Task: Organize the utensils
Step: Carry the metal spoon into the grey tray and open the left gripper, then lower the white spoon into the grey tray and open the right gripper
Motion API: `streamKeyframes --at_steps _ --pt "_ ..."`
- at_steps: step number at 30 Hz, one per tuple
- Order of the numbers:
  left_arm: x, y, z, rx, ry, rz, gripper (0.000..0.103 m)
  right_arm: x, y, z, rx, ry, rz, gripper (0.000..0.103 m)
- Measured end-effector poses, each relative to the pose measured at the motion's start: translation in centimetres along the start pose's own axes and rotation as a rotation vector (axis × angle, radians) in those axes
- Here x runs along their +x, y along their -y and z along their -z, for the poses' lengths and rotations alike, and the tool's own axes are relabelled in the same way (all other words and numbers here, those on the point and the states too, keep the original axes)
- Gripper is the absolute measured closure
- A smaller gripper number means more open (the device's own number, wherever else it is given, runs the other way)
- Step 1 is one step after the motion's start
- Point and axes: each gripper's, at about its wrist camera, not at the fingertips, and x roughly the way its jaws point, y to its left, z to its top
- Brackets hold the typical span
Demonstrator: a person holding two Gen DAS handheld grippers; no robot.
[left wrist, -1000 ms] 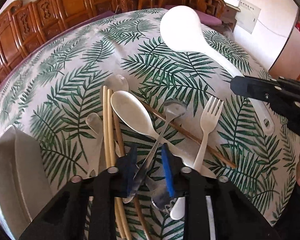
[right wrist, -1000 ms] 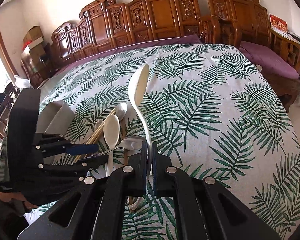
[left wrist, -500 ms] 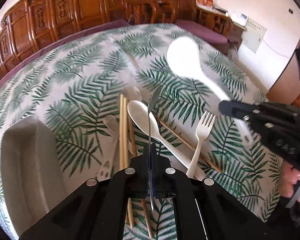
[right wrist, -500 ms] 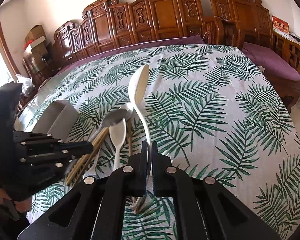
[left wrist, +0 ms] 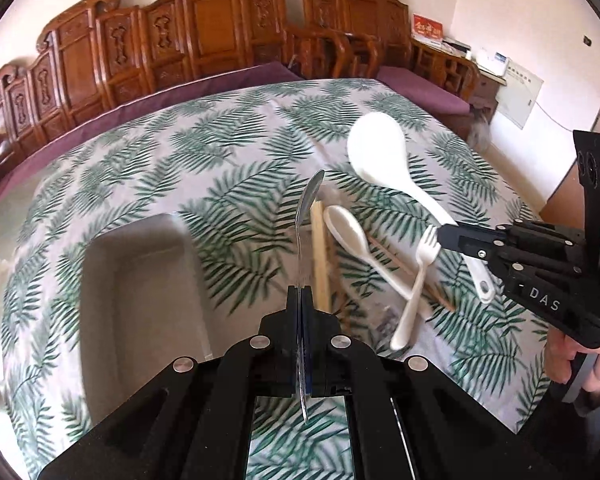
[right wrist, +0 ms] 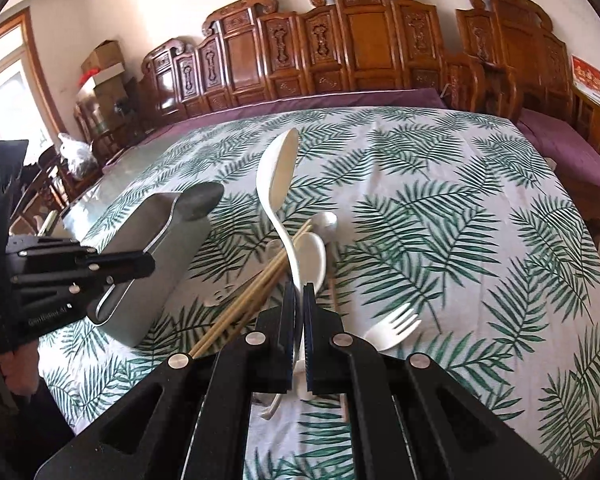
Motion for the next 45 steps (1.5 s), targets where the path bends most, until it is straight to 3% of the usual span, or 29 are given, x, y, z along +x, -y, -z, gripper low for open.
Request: streamKeyframes --at_steps 16,26,36,45 --pt "0.7 -7.8 2.9 -0.196 -0.004 -0.071 0.102 1.5 -3.9 0.9 -0.05 -0.033 -0.021 0.098" --pt "3.7 -13.0 4.3 -0.285 -0.115 -0.144 0.102 2.5 -6.3 0.5 -0.061 -0.048 -0.041 0.098" --pt "4.2 -13.4 3.9 -0.278 -0.15 -0.119 0.102 3.8 -9.6 -1.5 -0.079 -0.066 -0.052 0.098" --pt "1.1 -13.7 2.9 -0.27 -0.066 -0.084 0.096 5.0 -12.8 -2.8 -0.099 -0.076 -0.064 0.098"
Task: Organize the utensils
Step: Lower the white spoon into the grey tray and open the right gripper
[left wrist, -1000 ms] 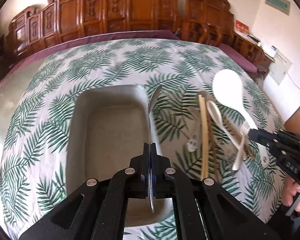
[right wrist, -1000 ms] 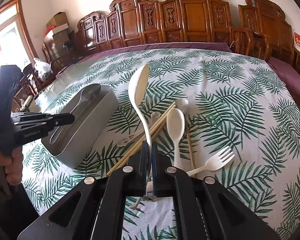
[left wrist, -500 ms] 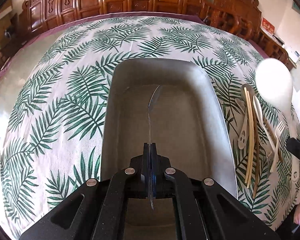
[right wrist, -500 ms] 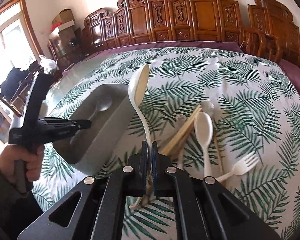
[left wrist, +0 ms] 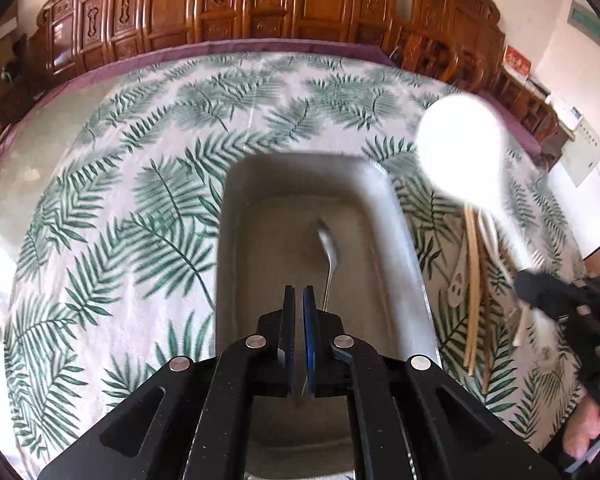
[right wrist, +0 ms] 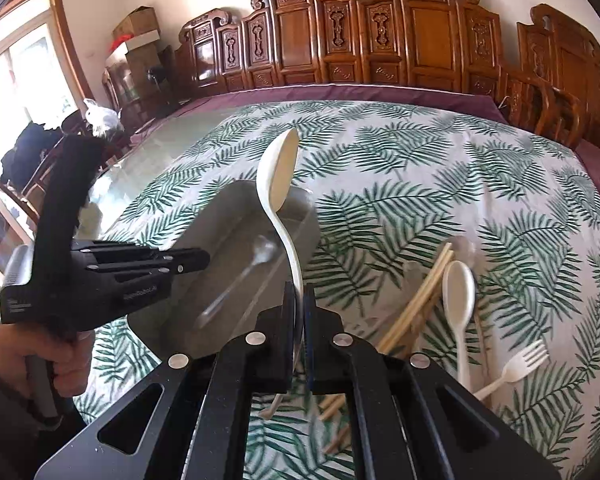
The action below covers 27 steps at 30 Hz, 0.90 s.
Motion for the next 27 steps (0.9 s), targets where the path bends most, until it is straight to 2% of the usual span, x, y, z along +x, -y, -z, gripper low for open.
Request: streamKeyframes --at_steps 5,7,11,12,18,21,23,27 --pt "-2.7 -1.7 -0.2 -0.012 0.076 -0.029 0.081 1.7 -1.9 -0.4 0.022 -0.021 -0.039 0.098" --pt "-3.5 -2.7 -0.2 -0.025 0.098 -0.047 0.068 2.7 -2.6 -0.7 0.039 -0.03 -0.052 0.098" --pt "-4.7 -4.7 -0.6 -0.061 0.134 -0.057 0.056 4.4 -3.9 -1.0 0.064 -0.049 -0.064 0.098" --pt "-4.9 -5.3 -0.7 -0.074 0.144 -0.062 0.048 4.8 -4.1 -1.0 0.072 -0.055 -0.067 0.098" --pt "-5.6 -7.4 -0.9 -0.127 0.168 -0.068 0.047 7.0 -4.9 -1.2 0.128 -0.086 -0.069 0.098" --pt "-5.8 -7.8 -0.9 -0.132 0.172 -0.069 0.047 7.6 -5.2 -1.0 0.127 -0.093 -0.063 0.093" --pt "-5.8 -7.9 -0.9 -0.134 0.172 -0.068 0.047 7.8 -5.4 -1.0 0.116 -0.093 -0.083 0.089" --pt "-5.8 -7.3 -0.7 -0.12 0.173 -0.072 0.046 7.4 -5.8 -0.7 0.079 -0.078 -0.122 0.089"
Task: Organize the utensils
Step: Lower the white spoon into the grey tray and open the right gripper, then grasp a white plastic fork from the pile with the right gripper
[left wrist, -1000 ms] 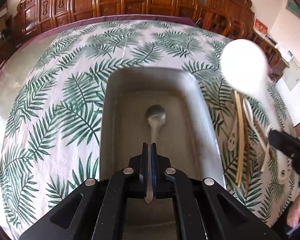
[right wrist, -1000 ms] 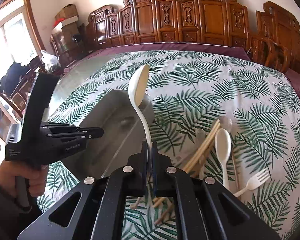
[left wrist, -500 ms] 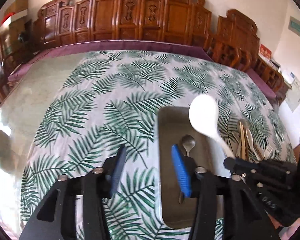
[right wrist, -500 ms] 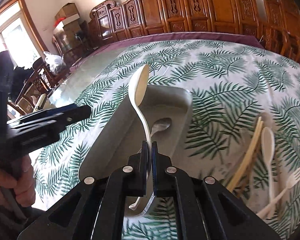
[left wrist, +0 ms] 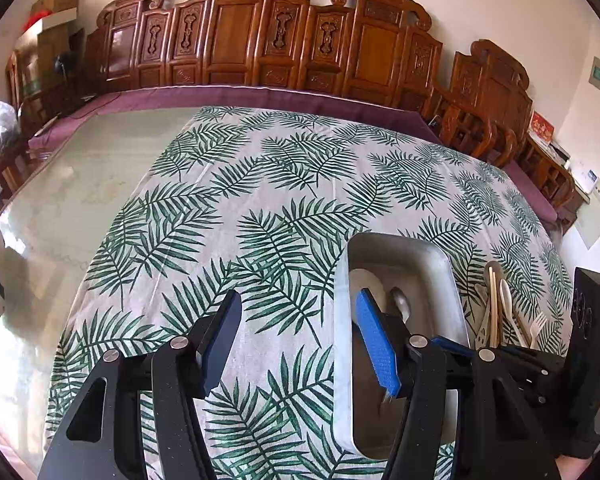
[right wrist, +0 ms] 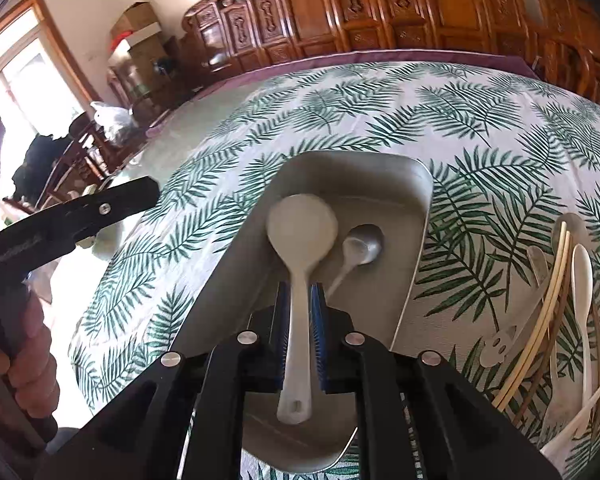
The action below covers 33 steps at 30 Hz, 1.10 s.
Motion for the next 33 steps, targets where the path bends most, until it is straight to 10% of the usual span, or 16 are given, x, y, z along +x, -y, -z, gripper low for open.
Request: streamKeyframes --at_steps 19,33 --pt "-0.8 8.3 1.0 0.12 0.052 0.104 0.02 -14.0 11.1 3.9 -0.035 0.152 0.292 0.075" --pt "0.5 14.6 3.1 0.185 0.038 0.17 0.019 -11.7 19.9 7.4 0.161 0.088 0.395 0.04"
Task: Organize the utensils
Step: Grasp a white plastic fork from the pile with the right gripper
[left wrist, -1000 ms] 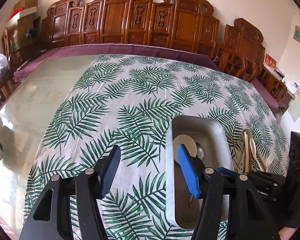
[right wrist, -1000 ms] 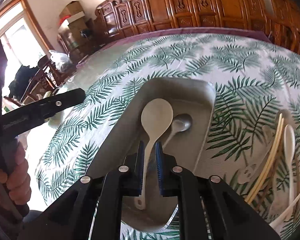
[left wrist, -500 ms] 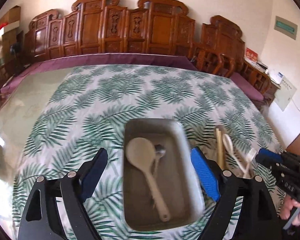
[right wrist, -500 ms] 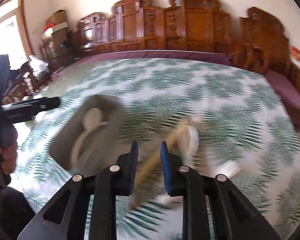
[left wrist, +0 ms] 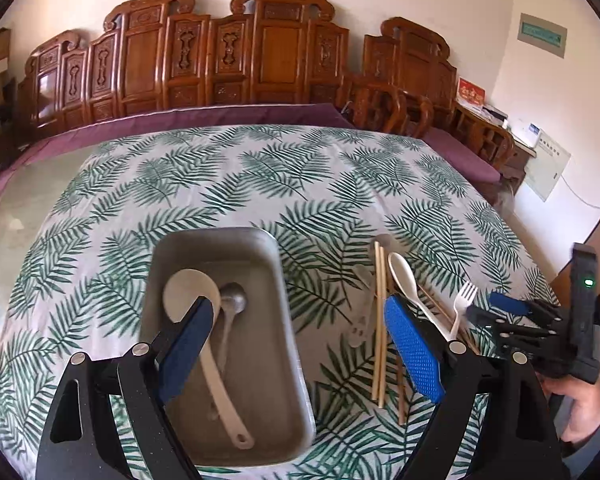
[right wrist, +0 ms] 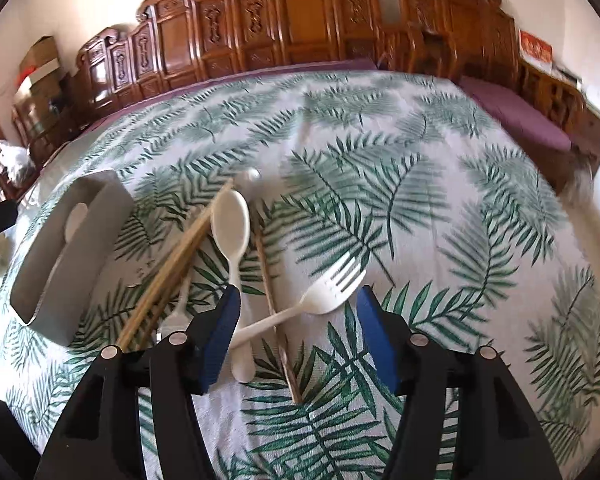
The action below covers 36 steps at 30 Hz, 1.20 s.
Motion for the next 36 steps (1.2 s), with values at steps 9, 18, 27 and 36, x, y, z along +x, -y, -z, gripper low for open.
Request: streamKeyframes --at_steps 9,18,27,36 --pt "1.2 2.7 1.0 0.056 -0.024 0.018 0.019 3.1 0.7 -0.2 0.009 -0.05 0.022 0.04" --pt "2.3 4.0 1.7 0.071 -0.057 0.029 0.019 3.1 2.3 -0.8 0.024 -0.057 0.024 0.081" --pt "3.7 6.0 3.2 0.135 -0.099 0.023 0.019 1.4 3.8 -1.3 0.063 -0.017 -0.079 0.1" --pt "5.6 7.7 4.8 0.158 -0.162 0.043 0.021 -0.5 4.8 -1.8 0.079 0.033 -0.126 0.101"
